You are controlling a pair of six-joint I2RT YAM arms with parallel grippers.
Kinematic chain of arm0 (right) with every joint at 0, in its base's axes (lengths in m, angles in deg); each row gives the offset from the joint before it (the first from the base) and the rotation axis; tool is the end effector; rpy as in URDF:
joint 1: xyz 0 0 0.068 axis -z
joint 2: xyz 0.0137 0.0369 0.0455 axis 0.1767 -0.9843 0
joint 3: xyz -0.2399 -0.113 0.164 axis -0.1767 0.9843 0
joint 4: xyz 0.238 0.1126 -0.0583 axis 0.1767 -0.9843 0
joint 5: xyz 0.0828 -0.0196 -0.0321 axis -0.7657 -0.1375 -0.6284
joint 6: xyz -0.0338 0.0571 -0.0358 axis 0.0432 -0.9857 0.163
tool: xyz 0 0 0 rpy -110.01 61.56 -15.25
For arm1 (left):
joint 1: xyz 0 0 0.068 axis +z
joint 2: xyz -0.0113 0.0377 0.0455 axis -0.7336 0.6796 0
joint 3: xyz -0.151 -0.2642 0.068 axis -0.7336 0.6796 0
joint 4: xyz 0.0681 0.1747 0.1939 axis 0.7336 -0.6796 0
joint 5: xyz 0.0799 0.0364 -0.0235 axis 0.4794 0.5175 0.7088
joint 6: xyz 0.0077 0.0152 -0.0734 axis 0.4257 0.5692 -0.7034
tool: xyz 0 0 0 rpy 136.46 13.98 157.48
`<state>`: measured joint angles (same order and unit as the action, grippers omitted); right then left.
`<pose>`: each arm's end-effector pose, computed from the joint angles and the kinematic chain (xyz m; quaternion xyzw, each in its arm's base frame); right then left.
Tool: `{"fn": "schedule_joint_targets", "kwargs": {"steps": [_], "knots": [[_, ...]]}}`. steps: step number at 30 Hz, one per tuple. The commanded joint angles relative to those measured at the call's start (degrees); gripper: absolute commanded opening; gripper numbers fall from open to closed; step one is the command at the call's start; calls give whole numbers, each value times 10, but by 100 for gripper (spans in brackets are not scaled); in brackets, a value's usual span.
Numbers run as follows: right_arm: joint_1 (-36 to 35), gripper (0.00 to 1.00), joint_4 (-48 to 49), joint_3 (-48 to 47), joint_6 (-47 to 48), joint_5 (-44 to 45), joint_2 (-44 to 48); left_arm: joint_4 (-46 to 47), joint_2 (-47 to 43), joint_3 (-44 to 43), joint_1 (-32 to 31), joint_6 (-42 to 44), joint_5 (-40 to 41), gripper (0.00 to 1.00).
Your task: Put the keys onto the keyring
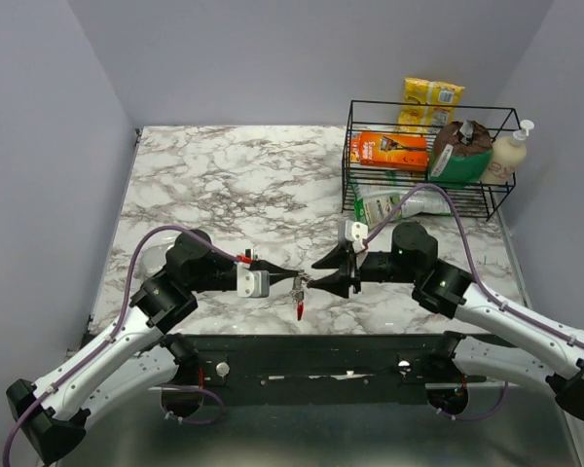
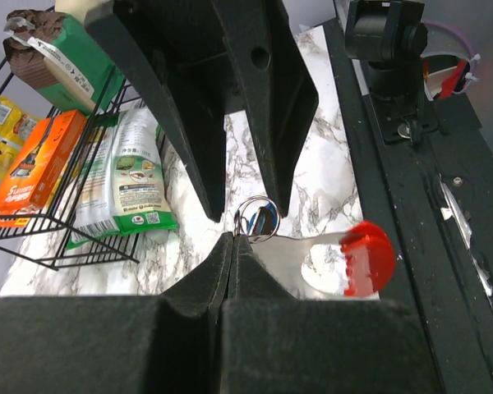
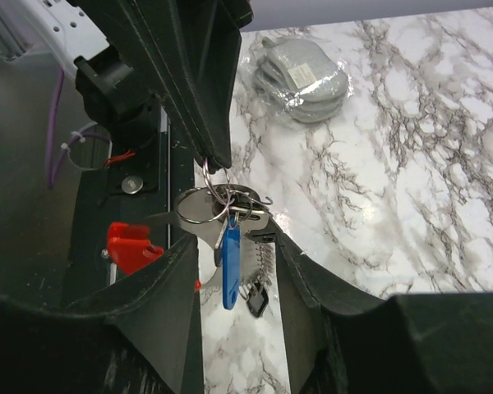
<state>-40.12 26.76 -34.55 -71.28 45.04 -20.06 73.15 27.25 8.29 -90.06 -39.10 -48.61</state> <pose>0.1152 0.1927 0.3408 -0.5074 0.5605 0.4327 0.4910 0.0875 -0.1419 0.3510 0.6016 0.4281 -0.3660 0.5665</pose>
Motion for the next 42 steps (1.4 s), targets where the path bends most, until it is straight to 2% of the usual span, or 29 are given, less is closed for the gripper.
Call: {"fn": "schedule_joint_targets", "kwargs": {"steps": [1, 4, 10, 13, 17, 20, 42], "knots": [[-2, 51, -1, -17, 9, -14, -18, 27, -12, -13, -2, 3, -20, 0], [-2, 51, -1, -21, 9, -26, -28, 29, -14, -14, -2, 0, -19, 0], [-2, 40, 17, -25, -8, -41, -41, 40, -16, -8, -2, -6, -22, 0], [-3, 31, 25, -25, -16, -41, -46, 42, -17, -6, -2, -9, -22, 0], [-3, 9, 24, -26, -19, -37, -47, 37, -22, -5, -2, -6, -16, 0], [-2, 1, 23, -23, -20, -30, -37, 30, -26, -2, -2, -2, -9, 0], [-2, 0, 2, -28, -18, -32, 12, 11, -27, 2, -2, 8, 19, 0]]}}
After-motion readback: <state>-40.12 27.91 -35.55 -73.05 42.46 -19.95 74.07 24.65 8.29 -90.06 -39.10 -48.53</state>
